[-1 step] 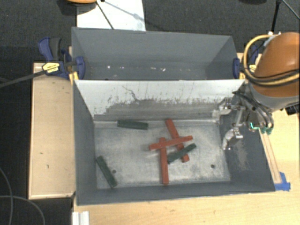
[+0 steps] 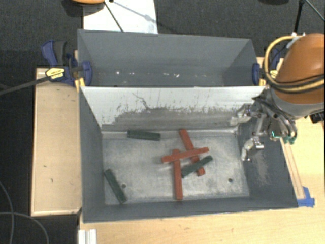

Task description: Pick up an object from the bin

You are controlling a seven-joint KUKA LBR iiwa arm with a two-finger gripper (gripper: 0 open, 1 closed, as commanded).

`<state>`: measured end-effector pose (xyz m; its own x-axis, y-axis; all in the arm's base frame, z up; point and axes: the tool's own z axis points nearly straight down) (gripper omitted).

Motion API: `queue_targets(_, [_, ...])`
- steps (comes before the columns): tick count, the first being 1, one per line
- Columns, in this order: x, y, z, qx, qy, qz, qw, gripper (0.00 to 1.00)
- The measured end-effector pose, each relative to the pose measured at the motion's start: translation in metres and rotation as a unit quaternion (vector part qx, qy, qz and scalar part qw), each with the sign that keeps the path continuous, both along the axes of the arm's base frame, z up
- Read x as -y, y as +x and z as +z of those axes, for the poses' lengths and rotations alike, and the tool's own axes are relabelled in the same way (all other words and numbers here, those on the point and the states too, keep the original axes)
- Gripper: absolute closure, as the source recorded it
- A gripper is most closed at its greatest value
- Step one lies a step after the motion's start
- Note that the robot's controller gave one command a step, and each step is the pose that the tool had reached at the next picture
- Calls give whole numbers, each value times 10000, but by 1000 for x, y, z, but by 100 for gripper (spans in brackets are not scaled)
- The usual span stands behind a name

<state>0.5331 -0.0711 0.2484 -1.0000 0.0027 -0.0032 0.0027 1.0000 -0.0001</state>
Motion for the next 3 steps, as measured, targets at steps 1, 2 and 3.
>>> queue_targets(1, [-42, 18, -68, 24, -3, 405, 9992, 0])
queue_targets(2, [-108, 52, -88, 6, 6, 913, 9958, 0])
queue_targets(3, [-101, 46, -99, -4, -1, 1737, 9848, 0])
